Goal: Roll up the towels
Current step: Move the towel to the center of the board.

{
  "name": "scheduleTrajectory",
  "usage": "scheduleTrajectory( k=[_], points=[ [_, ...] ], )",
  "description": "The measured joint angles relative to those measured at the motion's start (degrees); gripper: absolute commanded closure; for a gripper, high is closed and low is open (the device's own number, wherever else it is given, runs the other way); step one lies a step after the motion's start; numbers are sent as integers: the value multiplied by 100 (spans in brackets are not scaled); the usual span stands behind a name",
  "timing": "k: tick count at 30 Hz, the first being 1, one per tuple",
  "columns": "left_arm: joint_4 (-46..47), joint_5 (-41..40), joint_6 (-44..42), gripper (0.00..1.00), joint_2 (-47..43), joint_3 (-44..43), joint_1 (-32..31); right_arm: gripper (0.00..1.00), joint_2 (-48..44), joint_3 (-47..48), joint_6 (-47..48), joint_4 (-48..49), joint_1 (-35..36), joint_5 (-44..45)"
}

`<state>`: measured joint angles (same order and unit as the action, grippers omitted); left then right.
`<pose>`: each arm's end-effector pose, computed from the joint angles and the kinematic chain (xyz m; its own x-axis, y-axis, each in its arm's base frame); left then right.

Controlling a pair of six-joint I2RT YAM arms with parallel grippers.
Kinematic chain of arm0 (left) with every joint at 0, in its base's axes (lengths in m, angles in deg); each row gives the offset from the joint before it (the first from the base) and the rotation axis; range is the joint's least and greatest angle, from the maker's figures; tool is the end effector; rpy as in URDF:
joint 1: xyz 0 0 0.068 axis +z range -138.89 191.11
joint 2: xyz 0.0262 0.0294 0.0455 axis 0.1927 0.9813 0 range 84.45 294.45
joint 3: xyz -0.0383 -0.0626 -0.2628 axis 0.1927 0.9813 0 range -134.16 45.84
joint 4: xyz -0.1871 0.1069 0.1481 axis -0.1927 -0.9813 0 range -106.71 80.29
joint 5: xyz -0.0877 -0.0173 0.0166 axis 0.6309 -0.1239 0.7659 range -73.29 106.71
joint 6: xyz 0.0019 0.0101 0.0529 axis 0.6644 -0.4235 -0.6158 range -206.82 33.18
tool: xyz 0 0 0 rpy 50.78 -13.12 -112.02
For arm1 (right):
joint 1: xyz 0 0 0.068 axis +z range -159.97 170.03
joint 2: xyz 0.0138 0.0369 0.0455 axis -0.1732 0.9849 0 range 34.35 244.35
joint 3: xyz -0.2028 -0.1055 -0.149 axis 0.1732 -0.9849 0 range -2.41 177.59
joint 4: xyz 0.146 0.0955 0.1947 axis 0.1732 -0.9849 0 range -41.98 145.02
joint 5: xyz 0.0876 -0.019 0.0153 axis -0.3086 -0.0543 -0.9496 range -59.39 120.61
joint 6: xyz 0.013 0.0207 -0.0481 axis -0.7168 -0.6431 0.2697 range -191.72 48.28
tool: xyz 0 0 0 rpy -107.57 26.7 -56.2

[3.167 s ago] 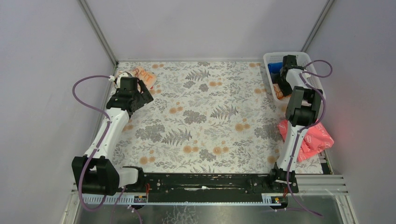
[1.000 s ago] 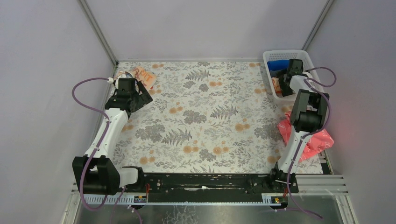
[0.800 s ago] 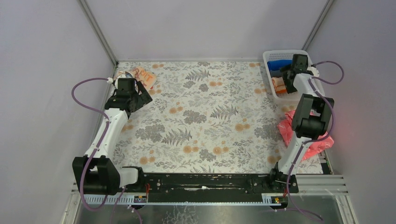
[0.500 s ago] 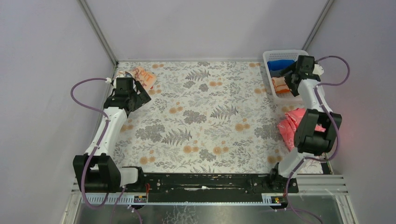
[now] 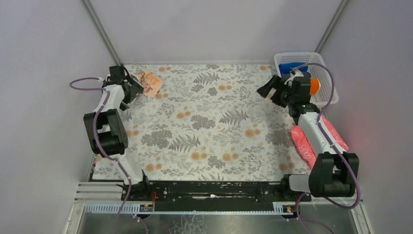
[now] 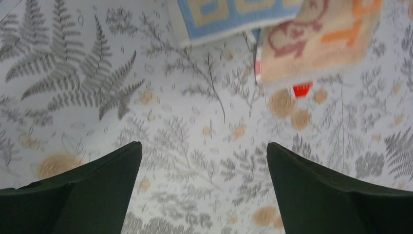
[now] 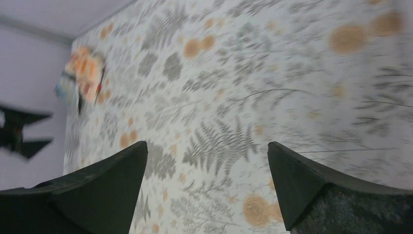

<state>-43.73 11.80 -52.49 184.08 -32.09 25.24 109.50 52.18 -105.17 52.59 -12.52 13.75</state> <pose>0.3635 0.0948 0.2485 -0.4982 -0.7049 -0.5049 -0.6915 0.6743 -0.2592 0.3024 -0.0030 0.2967 -0.4492 0.5480 -0.7057 0.0280 0.7981 0.6019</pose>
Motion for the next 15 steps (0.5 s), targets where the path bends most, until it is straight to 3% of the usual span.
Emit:
scheduleTrajectory(
  k=[4, 10, 13, 15],
  points=[
    [227, 94, 247, 2, 905, -599, 291, 1, 0, -293, 249, 358, 588, -535],
    [857, 310, 658, 6, 2024, -1274, 588, 1, -2, -507, 555, 476, 782, -962],
    [1086, 474, 894, 14, 2468, -1488, 708, 1, -2, -540, 662, 533, 787, -1084],
    [1178, 601, 1036, 28, 2636, -1735, 754, 1, -2, -544, 726, 542, 787, -1139]
  ],
)
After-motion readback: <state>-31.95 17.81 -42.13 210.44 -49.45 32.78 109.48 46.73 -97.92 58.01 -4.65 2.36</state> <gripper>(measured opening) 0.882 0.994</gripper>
